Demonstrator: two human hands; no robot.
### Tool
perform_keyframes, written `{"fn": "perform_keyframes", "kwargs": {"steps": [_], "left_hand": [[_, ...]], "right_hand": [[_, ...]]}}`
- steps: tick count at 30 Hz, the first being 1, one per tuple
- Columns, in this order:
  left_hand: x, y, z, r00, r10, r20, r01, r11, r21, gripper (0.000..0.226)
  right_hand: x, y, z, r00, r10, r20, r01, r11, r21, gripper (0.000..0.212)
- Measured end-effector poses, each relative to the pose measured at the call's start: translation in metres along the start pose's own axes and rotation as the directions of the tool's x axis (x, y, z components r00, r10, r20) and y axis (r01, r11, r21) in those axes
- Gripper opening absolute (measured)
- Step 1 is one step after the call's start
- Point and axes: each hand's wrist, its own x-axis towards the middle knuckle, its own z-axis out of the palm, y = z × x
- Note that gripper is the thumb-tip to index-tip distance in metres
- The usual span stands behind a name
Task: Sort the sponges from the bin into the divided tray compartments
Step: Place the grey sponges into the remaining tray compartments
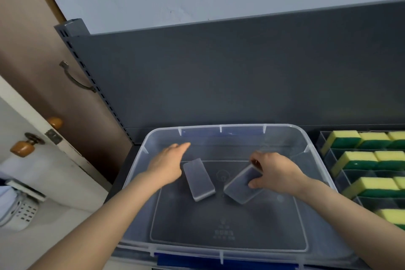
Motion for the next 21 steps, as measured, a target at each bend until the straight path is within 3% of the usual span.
{"fn": "perform_keyframes", "kwargs": {"steps": [3, 6, 10, 13, 21], "left_hand": [[0.009, -0.011, 0.004, 0.985, -0.157, 0.076, 0.162, 0.985, -0.065, 0.057], [0.015, -0.011, 0.014, 0.971, -0.2, 0.128, 0.215, 0.969, -0.124, 0.061], [0.018, -0.001, 0.028, 0.965, -0.194, 0.175, 0.223, 0.961, -0.163, 0.076], [0.018, 0.002, 0.035, 0.966, -0.175, 0.19, 0.204, 0.968, -0.147, 0.068], [0.018, 0.003, 0.03, 0.987, -0.12, 0.106, 0.151, 0.919, -0.364, 0.054]], "right_hand": [[0.0, 0.003, 0.001, 1.0, 0.002, -0.01, -0.002, 1.0, 0.011, 0.04], [0.001, 0.004, 0.0, 1.0, 0.002, -0.022, -0.002, 1.0, 0.002, 0.04], [0.003, 0.003, 0.001, 0.999, -0.022, -0.026, 0.022, 1.0, -0.001, 0.039], [0.004, 0.002, 0.003, 0.998, -0.049, -0.042, 0.049, 0.999, -0.001, 0.036], [0.01, 0.006, 0.007, 0.991, -0.122, -0.062, 0.122, 0.992, -0.009, 0.032]]}}
